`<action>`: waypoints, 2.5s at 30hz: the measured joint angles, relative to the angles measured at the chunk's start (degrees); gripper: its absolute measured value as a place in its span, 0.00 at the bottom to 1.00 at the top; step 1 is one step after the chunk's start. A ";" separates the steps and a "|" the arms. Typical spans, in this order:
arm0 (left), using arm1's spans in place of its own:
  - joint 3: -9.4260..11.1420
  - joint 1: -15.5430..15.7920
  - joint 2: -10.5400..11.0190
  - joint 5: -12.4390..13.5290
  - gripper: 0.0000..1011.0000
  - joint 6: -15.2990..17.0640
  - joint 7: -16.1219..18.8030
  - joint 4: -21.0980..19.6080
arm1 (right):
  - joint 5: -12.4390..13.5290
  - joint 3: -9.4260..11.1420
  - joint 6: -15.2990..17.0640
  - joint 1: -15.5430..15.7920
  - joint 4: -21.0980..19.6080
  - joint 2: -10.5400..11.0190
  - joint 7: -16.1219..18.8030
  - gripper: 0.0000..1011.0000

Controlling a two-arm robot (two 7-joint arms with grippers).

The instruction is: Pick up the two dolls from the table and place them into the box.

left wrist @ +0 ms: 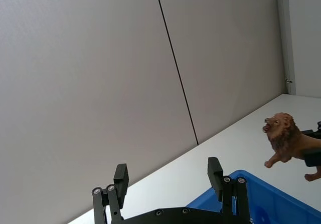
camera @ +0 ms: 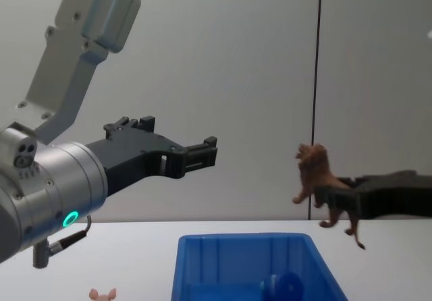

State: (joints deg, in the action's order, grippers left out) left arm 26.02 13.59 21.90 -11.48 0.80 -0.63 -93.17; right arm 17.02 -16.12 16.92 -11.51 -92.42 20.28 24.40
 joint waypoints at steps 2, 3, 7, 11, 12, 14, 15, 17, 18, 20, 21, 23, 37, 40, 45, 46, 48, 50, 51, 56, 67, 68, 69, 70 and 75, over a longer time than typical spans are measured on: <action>0.00 0.00 0.00 0.00 0.99 0.00 0.00 0.00 | -0.19 -0.25 0.41 -1.01 0.45 -0.58 0.96 0.34; 0.00 0.00 0.00 0.00 0.99 0.00 0.00 0.00 | -0.23 -0.34 0.57 -1.30 0.55 -0.76 1.26 0.34; 0.00 0.00 0.00 0.00 0.99 0.00 0.00 0.00 | -0.70 -1.03 2.16 -3.16 2.27 -2.05 2.82 0.34; 0.00 0.00 0.00 0.00 0.99 0.00 0.00 0.00 | -1.21 -1.58 3.26 -4.15 3.68 -2.80 3.45 0.34; 0.00 0.00 0.00 0.00 0.99 0.00 0.00 0.00 | -1.33 -1.68 3.45 -4.30 3.96 -2.92 3.55 0.34; 0.00 0.00 0.00 0.00 0.99 0.00 0.00 0.00 | -1.67 -1.98 4.07 -4.72 4.78 -3.30 3.83 0.34; 0.00 0.00 0.00 0.00 0.99 0.00 0.00 0.00 | -1.77 -2.12 4.25 -4.88 5.12 -3.44 3.93 0.34; 0.00 0.00 0.00 0.00 0.99 0.00 0.00 0.00 | -2.08 -2.39 4.77 -5.18 5.82 -3.75 4.19 0.34; 0.00 0.00 0.00 0.00 0.99 0.00 0.00 0.00 | -2.14 -2.49 4.93 -5.27 6.05 -3.84 4.28 0.34; 0.00 0.00 0.00 0.00 0.99 0.00 0.00 0.00 | -2.36 -2.69 5.26 -5.43 6.53 -4.02 4.51 0.34; 0.00 0.00 0.00 0.00 0.99 0.00 0.00 0.00 | -2.54 -2.93 5.53 -5.59 7.00 -4.20 4.76 0.34; 0.00 0.00 0.00 0.00 0.99 0.00 0.00 0.00 | -2.76 -3.25 5.83 -5.75 7.62 -4.44 5.12 0.34; 0.00 0.00 0.00 0.00 0.99 0.00 0.00 0.00 | -3.15 -4.64 5.99 -6.05 9.65 -5.32 6.32 0.62; 0.00 0.00 0.00 0.00 0.99 0.00 0.00 0.00 | -2.99 -4.75 5.68 -6.03 9.77 -5.37 6.24 0.74; 0.00 0.00 0.00 0.00 0.99 0.00 0.00 0.00 | -2.32 -4.75 4.60 -5.77 9.77 -5.31 5.38 0.86; 0.00 0.00 0.00 0.00 0.99 0.00 0.00 0.00 | -2.17 -4.73 4.39 -5.73 9.76 -5.30 5.20 0.88; 0.00 0.00 0.00 0.00 0.99 0.00 0.00 0.00 | -1.61 -4.52 3.55 -5.44 9.51 -5.09 4.43 0.93; 0.00 0.00 0.00 0.00 0.99 0.00 0.00 0.00 | -1.03 -4.28 2.78 -5.13 9.19 -4.84 3.66 0.99; 0.00 0.00 0.00 0.00 0.99 0.00 0.00 0.00 | -0.83 -4.17 2.50 -5.02 9.06 -4.72 3.36 0.99; 0.00 0.00 0.00 0.00 0.99 0.00 0.00 0.00 | 0.89 -3.11 0.50 -4.08 7.98 -3.68 0.79 0.99; 0.00 0.00 0.00 0.00 0.99 0.00 0.00 0.00 | 4.33 -0.11 -1.95 -1.98 6.15 -0.59 -4.33 0.99; 0.00 0.00 0.00 0.00 0.99 0.00 0.00 0.00 | 4.66 0.25 -2.12 -1.73 5.99 -0.20 -4.92 0.99; 0.00 0.00 0.00 0.00 0.99 0.00 0.00 0.00 | 4.81 0.49 -2.19 -1.56 5.90 0.06 -5.16 0.99; 0.00 0.00 0.00 0.00 0.99 0.00 0.00 0.00 | 4.95 0.66 -2.26 -1.45 5.84 0.26 -5.40 0.99; 0.00 0.00 0.00 0.00 0.99 0.00 0.00 0.00 | 5.77 1.72 -2.59 -0.76 5.53 1.39 -6.95 0.99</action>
State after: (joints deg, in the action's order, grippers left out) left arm 26.02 13.59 21.89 -11.48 0.80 -0.63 -93.17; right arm 22.78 -14.40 14.33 -12.27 -86.90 21.67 17.44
